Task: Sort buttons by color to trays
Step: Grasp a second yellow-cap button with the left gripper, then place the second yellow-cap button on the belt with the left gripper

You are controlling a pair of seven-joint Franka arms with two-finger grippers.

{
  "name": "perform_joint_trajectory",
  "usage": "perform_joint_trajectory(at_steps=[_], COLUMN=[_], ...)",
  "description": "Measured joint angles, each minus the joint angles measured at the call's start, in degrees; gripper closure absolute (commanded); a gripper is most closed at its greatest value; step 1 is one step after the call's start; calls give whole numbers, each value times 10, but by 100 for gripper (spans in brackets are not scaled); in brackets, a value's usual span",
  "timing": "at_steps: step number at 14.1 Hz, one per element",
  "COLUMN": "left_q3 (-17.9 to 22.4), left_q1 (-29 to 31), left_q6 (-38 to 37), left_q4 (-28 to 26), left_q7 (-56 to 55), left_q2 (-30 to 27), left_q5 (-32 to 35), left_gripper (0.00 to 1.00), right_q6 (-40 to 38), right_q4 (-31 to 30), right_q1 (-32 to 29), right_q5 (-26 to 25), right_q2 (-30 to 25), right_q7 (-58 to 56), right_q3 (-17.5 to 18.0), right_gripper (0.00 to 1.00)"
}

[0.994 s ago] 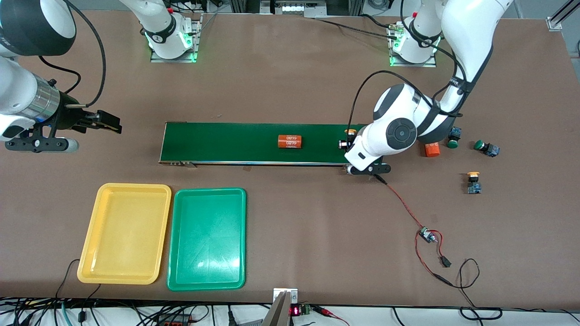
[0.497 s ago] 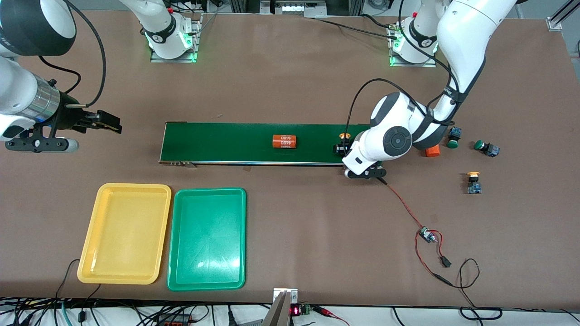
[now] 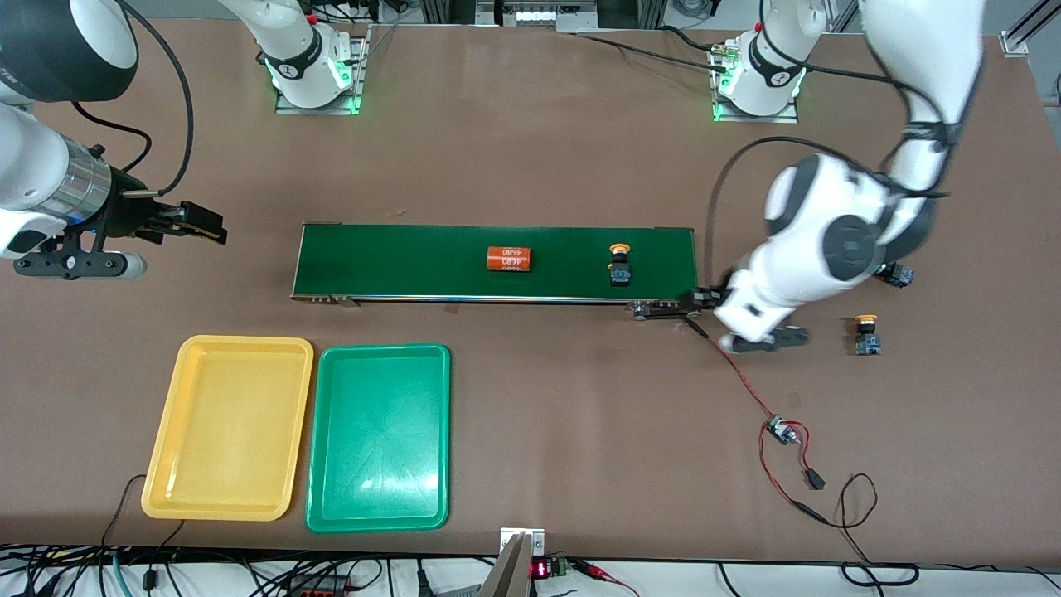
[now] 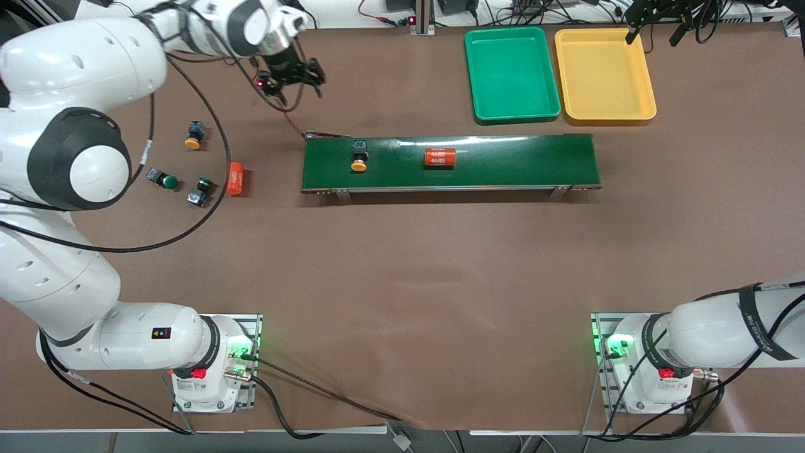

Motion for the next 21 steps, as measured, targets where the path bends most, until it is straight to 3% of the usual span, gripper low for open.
perform_joint_trajectory(at_steps=[4,8,14,15,16,17,18,19,21], left_q3=[73,134,160,161,166,170,173,174,174], left_q1=[55,75,90,89,89,90,90,90,90], left_q6=[15,61,125,133,148,161,169,171,171], left_q4=[-2,-8,-19,-20,-22,-25,-26,-27,-26], left_q7=[153,212,255,255,255,255,255,255,255], left_q2=[8,39,116,124,133,141,148,152,152], left_q5=[56,94,106,106,106,106,106,106,106], left_gripper=[0,0,1,7,24,51,66,77,84], right_q6=[0,0,0,0,0,0,0,0,0], right_q4=[0,0,0,0,0,0,0,0,0], right_q1=[0,1,1,1,1,1,1,1,2], right_q5=[1,1,1,1,1,1,1,1,2], right_q2=[0,0,0,0,0,0,0,0,0], right_q7=[0,0,0,0,0,0,0,0,0], right_q3=[0,0,0,0,0,0,0,0,0], right_gripper=[0,0,0,0,0,0,0,0,0])
